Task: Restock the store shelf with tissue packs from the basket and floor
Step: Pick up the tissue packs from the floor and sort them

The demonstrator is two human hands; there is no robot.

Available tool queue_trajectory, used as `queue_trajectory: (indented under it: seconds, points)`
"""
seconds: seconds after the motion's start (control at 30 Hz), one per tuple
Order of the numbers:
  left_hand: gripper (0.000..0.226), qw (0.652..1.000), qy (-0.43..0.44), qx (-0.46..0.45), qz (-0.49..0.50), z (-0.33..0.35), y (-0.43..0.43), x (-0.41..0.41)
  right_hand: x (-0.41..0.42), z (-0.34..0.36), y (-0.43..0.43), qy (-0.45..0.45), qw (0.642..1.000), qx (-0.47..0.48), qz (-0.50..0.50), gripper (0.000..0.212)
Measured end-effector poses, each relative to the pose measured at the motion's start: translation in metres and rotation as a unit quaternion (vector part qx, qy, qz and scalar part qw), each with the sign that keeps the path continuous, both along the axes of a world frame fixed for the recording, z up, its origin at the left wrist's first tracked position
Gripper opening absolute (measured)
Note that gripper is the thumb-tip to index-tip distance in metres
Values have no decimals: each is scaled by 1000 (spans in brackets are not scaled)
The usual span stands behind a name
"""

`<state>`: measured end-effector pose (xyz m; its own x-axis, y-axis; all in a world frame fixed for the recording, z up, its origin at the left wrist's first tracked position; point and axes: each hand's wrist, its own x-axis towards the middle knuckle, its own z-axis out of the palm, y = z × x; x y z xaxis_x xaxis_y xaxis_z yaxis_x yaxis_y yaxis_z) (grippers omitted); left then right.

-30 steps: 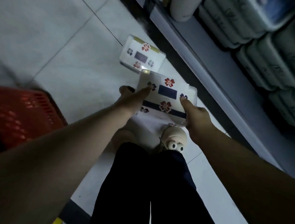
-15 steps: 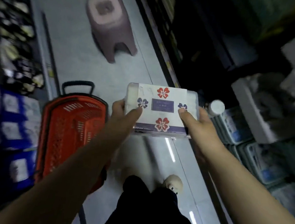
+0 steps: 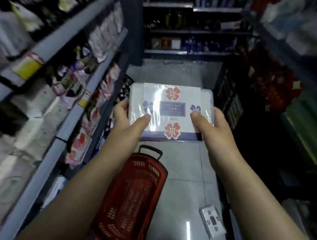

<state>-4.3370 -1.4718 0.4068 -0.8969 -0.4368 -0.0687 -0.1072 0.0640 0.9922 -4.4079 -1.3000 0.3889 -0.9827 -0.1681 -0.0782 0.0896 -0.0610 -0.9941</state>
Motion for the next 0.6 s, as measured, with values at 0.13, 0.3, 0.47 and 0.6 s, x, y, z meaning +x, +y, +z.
queue_trajectory:
  seconds: [0.13,0.3,0.47,0.6]
  points:
    - [63,996,48,-25,66,48,-36,24,-1,47,-47,41,997,-19,62,35]
    - [51,978,98,-67,174,97,-66,51,-7,97,-103,95,980,-57,165,41]
    - [49,946,109,-123,279,135,-89,87,-4,134,-160,138,947,-94,276,22]
    - [55,906,121,-185,362,168,-91,119,10,163,-197,155,907,-125,371,20]
